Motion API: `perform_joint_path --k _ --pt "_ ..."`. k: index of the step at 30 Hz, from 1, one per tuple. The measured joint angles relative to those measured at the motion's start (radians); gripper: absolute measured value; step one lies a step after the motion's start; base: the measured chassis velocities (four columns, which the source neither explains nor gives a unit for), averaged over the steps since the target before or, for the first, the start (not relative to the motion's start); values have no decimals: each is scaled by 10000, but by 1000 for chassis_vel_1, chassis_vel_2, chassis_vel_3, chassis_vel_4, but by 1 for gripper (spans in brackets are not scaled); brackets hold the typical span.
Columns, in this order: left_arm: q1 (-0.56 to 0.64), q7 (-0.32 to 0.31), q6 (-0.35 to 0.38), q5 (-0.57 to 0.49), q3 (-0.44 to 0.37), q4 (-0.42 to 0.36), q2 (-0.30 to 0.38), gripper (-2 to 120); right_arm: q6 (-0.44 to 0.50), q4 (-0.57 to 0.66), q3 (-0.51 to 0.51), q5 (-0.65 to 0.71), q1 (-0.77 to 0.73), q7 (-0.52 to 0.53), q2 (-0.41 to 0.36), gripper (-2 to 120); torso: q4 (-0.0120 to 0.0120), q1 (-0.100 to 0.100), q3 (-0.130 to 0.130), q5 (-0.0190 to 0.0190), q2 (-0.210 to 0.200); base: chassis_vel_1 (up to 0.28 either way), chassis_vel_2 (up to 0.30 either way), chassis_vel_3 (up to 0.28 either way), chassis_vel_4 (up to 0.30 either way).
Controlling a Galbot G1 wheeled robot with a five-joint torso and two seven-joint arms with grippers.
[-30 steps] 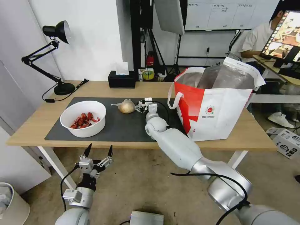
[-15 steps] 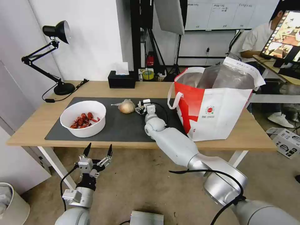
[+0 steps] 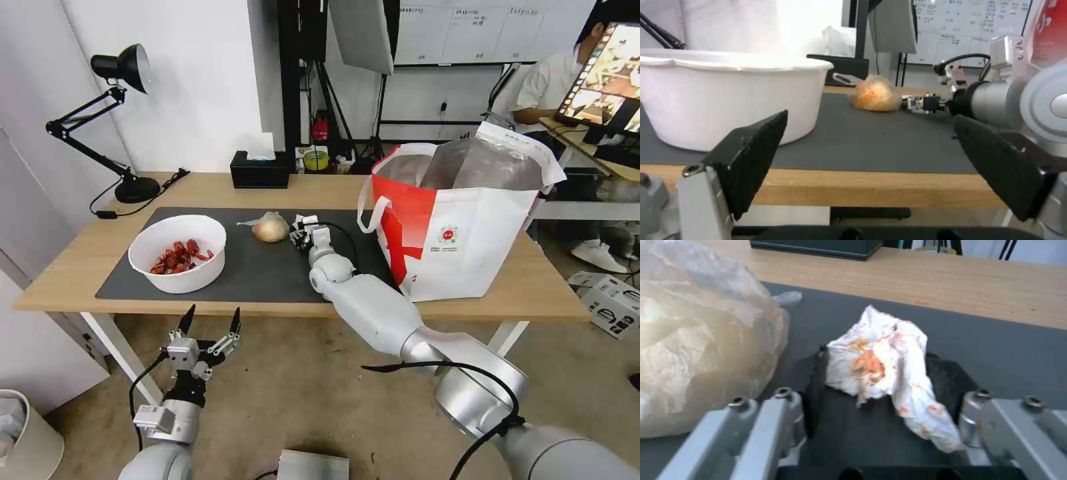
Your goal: Pick up the trash from the table and place it into the takeout bag.
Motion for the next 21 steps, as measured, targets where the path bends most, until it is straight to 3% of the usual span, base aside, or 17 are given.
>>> perform_joint_path --k 13,21 --pt "5 0 -25 4 0 40 12 100 20 12 -6 -4 -67 -6 -14 0 0 0 0 0 1 0 0 0 0" --pt "0 1 -29 7 2 94 23 100 20 88 16 13 -83 69 -26 0 0 0 0 0 0 0 0 0 0"
